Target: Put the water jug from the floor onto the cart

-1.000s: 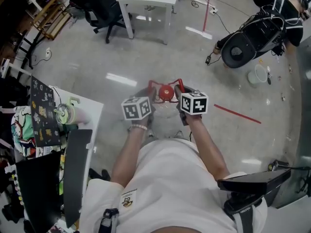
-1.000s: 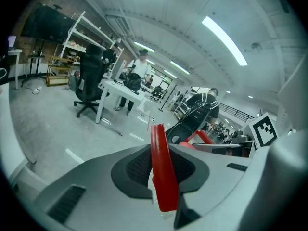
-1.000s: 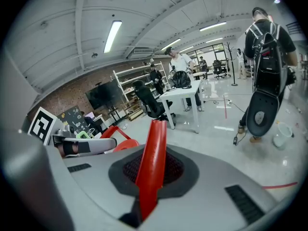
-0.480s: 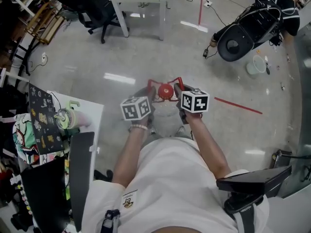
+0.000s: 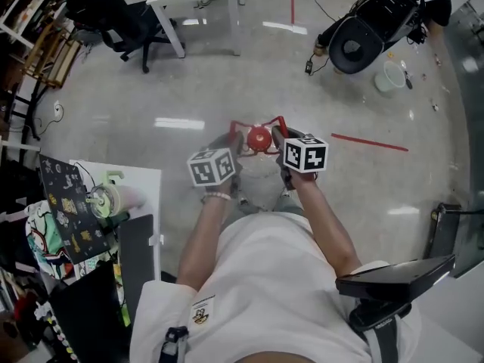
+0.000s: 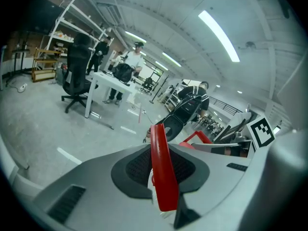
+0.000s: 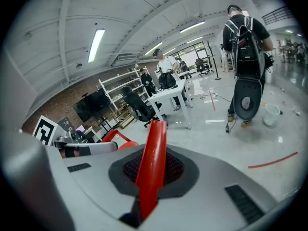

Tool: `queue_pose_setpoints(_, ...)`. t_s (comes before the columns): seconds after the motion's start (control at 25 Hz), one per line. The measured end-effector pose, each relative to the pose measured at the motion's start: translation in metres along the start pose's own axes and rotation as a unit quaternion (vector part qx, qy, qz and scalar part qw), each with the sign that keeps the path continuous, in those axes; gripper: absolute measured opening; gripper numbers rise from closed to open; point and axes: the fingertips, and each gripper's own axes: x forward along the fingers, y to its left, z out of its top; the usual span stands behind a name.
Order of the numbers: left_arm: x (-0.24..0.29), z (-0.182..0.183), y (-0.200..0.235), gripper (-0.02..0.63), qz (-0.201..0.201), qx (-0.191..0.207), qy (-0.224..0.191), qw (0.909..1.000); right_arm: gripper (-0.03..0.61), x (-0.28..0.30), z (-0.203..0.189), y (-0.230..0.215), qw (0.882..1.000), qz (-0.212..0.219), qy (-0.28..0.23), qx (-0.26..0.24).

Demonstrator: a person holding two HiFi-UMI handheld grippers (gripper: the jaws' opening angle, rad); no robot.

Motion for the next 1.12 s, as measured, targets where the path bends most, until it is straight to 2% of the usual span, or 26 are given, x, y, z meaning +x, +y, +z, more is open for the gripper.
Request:
queue_pose_setpoints(0.28,0.012,-0.003,-0.018,0.072,-0.040,0.024,0.022,0.9987,0.026,-0.020,-0.005,-0.016,0.999,-0.031,-0.027,0.031)
queue_pose_setpoints(0.68,0.032,-0.027,-0.059,0.072,-0.074,0.056,0.056,0.9941,0.026,-0.055,-0.024,-0.050,0.994,-0.071,-0.047,0.064)
queue_pose_setpoints(0.88,0.052,-0.044,-0.105,0.072,-0.099,0.073,0.074,0.9896,0.026,-0.091,-0.032,-0.086,0.990,-0.088,-0.064,0.091)
queue_pose_setpoints(1.12,0.084,-0.076,-0.172,0.072,-0.135,0.106,0.104,0.9797,0.026,-0.151,-0.048,-0.139,0.981,-0.121,-0.092,0.117)
